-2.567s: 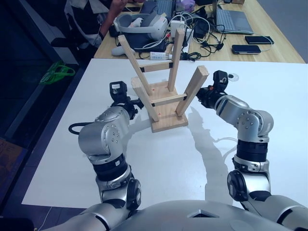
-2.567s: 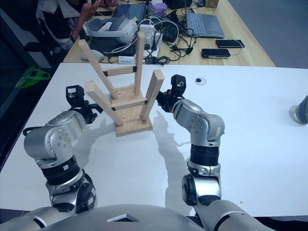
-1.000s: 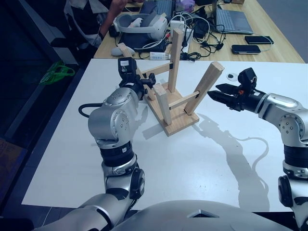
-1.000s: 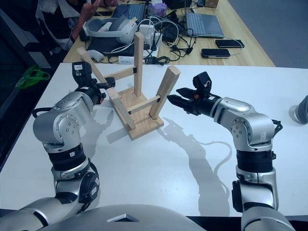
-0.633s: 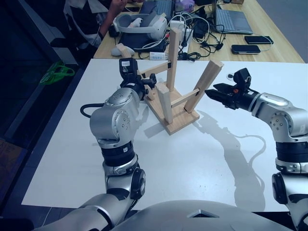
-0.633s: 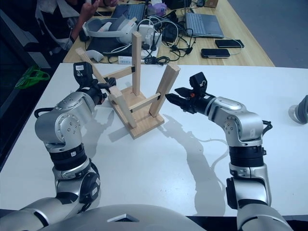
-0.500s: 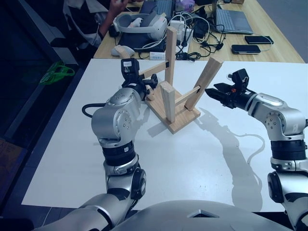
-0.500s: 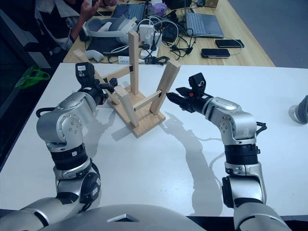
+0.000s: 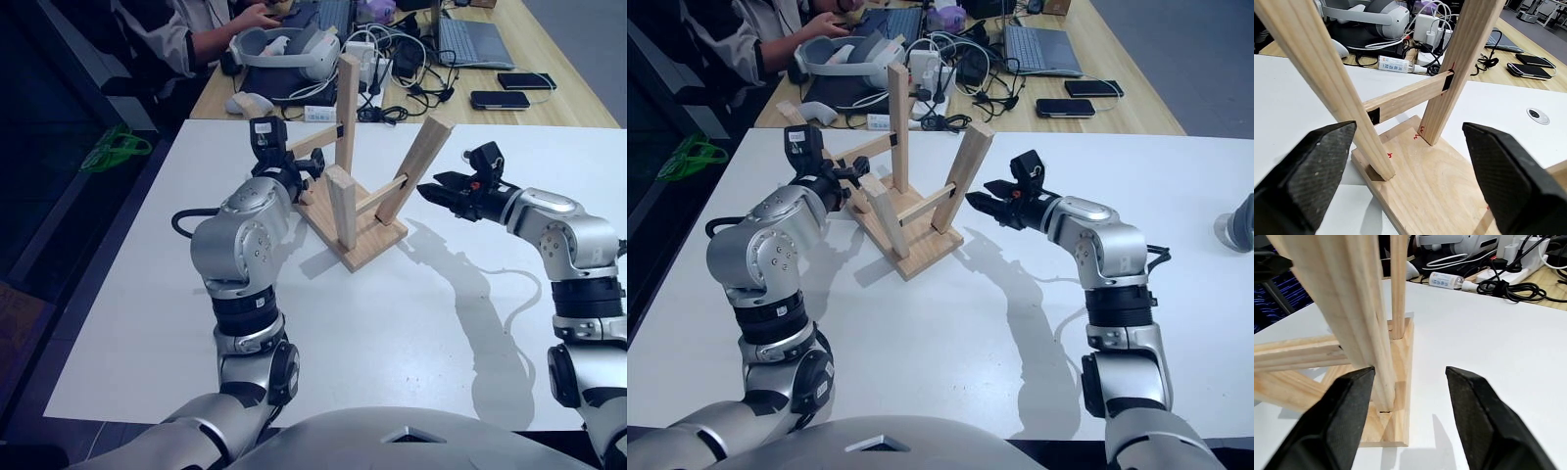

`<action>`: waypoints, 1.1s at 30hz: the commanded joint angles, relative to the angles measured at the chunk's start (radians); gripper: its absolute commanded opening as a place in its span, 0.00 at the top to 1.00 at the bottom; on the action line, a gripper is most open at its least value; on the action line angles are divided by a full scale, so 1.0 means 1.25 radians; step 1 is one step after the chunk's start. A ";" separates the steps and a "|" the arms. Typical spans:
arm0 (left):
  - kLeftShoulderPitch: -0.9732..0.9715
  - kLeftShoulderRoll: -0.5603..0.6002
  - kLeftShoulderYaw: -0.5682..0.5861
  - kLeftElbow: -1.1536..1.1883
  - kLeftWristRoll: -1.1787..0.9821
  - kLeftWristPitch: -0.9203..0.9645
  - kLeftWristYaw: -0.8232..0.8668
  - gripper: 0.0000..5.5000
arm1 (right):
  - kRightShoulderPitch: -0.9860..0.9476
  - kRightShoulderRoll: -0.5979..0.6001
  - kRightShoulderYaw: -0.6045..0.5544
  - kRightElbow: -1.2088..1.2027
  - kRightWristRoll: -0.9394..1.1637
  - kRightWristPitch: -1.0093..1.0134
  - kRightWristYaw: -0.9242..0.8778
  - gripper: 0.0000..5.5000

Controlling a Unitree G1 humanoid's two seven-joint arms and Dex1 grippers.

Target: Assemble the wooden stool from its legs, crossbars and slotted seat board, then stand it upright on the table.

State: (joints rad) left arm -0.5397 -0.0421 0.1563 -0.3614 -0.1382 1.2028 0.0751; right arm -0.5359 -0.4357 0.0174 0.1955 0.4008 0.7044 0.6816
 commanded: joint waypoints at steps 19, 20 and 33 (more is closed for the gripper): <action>-0.022 -0.002 -0.002 0.012 0.001 -0.003 0.004 0.26 | -0.006 -0.058 0.049 -0.194 0.038 0.082 0.153 0.51; -0.025 -0.002 -0.003 0.014 0.000 -0.005 0.003 0.26 | -0.006 -0.055 0.049 -0.171 0.020 0.073 0.127 0.51; -0.040 -0.001 -0.004 0.031 -0.002 -0.024 0.002 0.26 | -0.118 -0.043 -0.071 0.141 -0.106 -0.137 -0.099 0.51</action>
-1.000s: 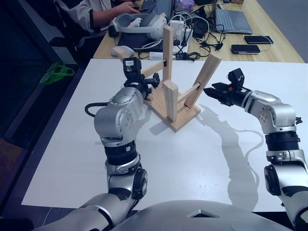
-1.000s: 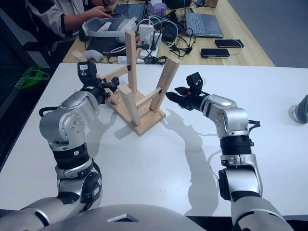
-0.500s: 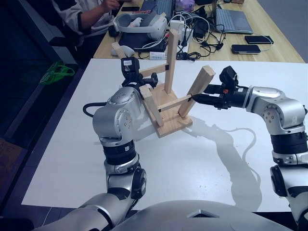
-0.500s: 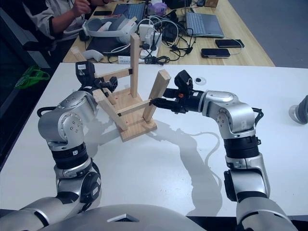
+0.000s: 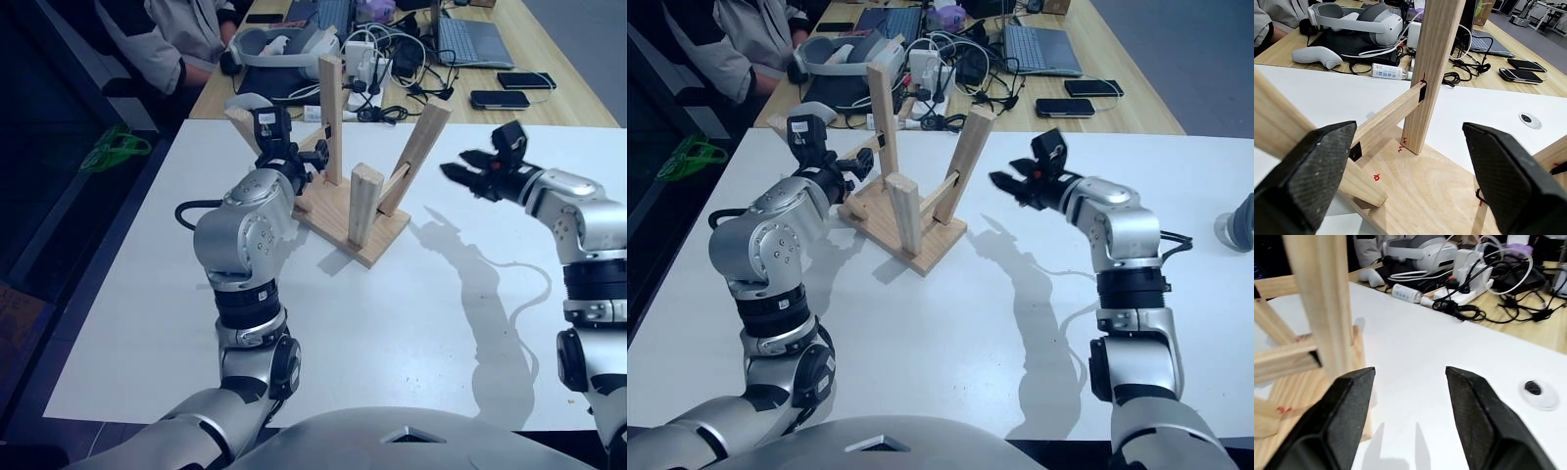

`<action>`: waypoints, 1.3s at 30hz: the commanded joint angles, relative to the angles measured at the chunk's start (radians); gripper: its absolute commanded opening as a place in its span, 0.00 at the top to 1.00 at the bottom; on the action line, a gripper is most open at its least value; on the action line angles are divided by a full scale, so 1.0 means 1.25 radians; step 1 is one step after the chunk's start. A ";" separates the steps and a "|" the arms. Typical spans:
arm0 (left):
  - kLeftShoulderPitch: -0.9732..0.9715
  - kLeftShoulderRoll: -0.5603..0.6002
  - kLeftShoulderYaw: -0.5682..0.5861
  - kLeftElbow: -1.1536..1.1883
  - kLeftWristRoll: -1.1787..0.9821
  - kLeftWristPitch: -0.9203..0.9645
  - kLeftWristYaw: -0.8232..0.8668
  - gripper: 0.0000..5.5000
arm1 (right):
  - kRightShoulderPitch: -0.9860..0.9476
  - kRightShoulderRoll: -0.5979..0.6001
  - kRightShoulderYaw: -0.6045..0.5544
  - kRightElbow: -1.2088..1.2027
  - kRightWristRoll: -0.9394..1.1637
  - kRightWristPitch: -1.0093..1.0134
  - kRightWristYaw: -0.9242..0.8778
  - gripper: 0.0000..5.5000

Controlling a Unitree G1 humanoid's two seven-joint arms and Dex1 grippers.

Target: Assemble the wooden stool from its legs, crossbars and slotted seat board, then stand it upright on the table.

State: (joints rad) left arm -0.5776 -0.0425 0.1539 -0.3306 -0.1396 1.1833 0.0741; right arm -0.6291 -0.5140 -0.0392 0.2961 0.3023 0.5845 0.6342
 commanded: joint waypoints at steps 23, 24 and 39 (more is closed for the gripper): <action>-0.029 -0.016 0.016 0.023 0.000 -0.047 0.022 0.26 | 0.056 0.104 0.015 -0.281 0.239 0.203 -0.008 0.51; -0.031 -0.017 0.020 0.025 -0.001 -0.050 0.024 0.26 | 0.054 0.104 0.021 -0.259 0.223 0.191 -0.007 0.51; -0.054 -0.021 0.015 0.058 -0.010 -0.068 0.028 0.26 | -0.169 0.141 0.040 0.175 0.051 -0.109 0.102 0.51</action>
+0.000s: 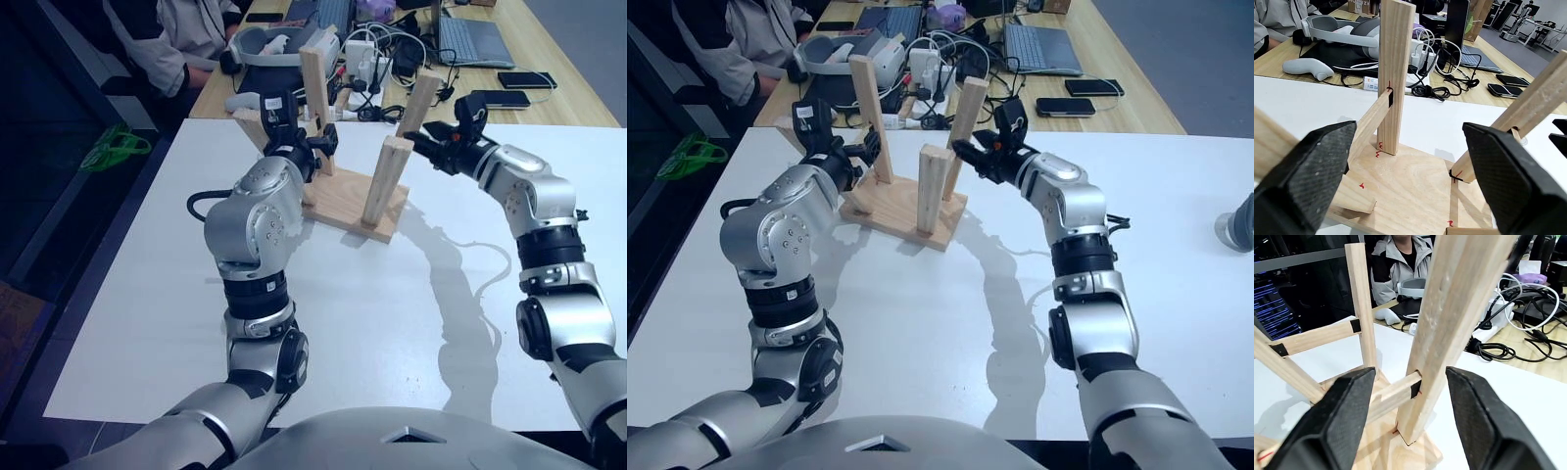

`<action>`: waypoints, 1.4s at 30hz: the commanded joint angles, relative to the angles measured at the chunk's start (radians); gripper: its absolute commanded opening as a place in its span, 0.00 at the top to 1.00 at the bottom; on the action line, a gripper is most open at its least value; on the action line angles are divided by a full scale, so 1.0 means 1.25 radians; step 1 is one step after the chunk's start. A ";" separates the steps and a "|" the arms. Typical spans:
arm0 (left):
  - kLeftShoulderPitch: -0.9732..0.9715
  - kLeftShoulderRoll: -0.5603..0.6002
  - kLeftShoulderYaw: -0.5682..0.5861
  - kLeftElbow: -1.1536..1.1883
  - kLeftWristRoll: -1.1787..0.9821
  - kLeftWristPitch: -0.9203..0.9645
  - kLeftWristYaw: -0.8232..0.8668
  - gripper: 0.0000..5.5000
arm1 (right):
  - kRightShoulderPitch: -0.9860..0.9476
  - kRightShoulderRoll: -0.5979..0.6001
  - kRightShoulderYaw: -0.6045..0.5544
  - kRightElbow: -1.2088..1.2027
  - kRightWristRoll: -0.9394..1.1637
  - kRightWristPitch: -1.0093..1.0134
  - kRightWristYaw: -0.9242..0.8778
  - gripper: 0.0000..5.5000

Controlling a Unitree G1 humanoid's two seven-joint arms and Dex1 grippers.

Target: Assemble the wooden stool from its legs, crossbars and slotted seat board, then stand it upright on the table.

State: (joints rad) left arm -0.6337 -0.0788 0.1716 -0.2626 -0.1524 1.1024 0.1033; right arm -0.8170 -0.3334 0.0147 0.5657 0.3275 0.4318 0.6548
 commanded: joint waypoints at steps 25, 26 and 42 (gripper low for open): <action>-0.023 -0.006 -0.009 0.015 -0.019 -0.043 -0.003 0.26 | -0.017 0.015 0.070 0.176 -0.076 -0.040 0.256 0.51; -0.023 -0.006 -0.010 0.014 -0.019 -0.042 -0.003 0.26 | -0.017 0.015 0.064 0.164 -0.074 -0.045 0.249 0.51; -0.020 -0.003 0.002 0.009 -0.014 -0.081 0.014 0.26 | 0.268 -0.153 -0.006 -0.367 -0.125 -0.041 0.073 0.51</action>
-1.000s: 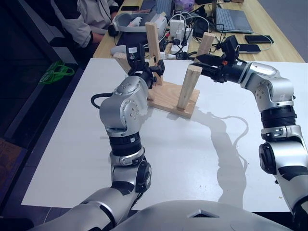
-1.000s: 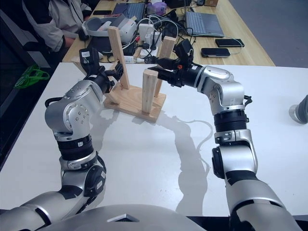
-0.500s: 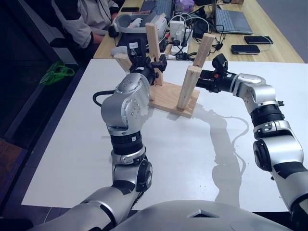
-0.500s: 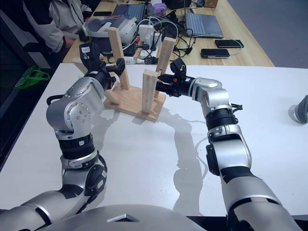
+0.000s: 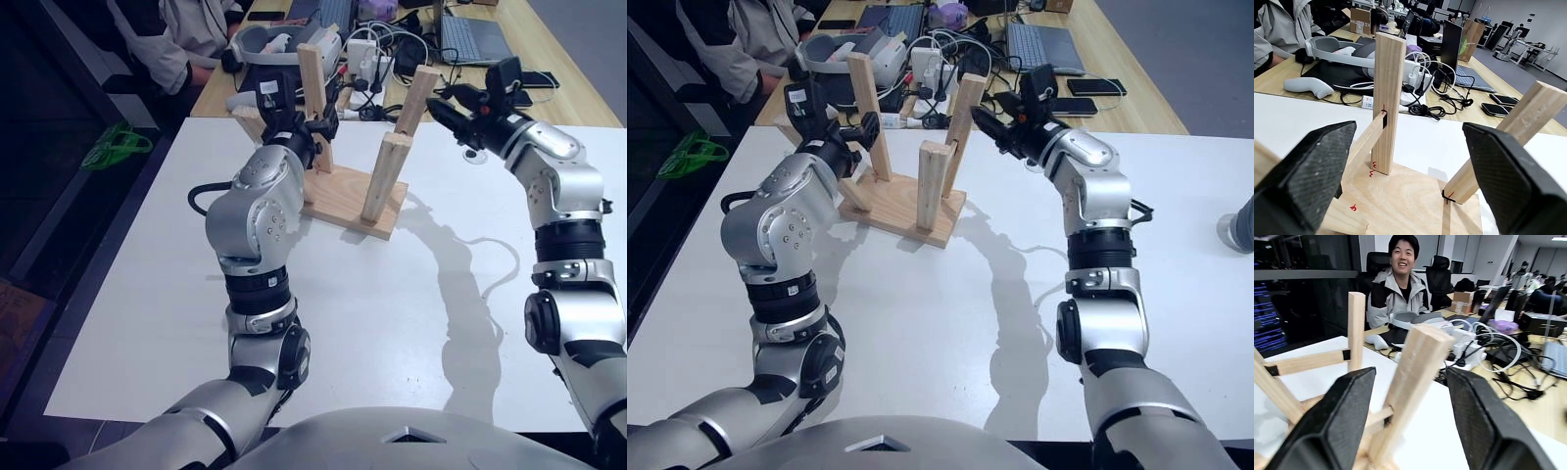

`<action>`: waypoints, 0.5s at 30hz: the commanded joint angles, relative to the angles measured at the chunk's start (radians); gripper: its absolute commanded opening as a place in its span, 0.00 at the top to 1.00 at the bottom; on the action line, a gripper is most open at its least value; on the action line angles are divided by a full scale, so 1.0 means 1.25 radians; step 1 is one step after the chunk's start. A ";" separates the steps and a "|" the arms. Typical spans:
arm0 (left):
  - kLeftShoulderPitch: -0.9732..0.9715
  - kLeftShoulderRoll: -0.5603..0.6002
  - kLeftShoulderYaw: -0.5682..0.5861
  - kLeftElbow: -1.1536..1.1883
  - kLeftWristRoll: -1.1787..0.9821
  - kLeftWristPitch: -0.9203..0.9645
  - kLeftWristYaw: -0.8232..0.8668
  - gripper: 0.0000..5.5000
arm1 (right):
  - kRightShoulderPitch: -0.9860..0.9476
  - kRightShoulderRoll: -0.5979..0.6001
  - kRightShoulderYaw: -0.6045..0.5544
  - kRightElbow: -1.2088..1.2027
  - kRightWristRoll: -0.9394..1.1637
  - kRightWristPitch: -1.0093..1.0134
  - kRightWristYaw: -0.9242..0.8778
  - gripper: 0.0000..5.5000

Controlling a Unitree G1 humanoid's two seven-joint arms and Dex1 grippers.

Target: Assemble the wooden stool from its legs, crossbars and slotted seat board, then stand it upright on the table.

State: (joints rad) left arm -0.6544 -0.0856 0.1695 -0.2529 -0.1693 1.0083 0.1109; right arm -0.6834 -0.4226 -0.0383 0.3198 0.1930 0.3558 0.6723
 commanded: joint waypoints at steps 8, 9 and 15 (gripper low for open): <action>-0.013 0.002 0.008 0.007 -0.005 -0.019 0.013 0.26 | 0.284 -0.057 0.003 -0.413 0.148 0.218 0.067 0.51; -0.016 -0.003 0.017 0.007 -0.013 -0.018 0.013 0.26 | 0.273 -0.029 -0.005 -0.416 0.177 0.256 0.041 0.51; -0.075 -0.035 0.145 0.003 -0.136 -0.091 0.008 0.26 | 0.254 0.034 -0.030 -0.369 0.249 0.315 -0.006 0.51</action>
State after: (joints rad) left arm -0.6992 -0.1170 0.3319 -0.2460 -0.3154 0.9277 0.1206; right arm -0.3621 -0.3863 -0.0706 -0.1569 0.4930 0.7490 0.6636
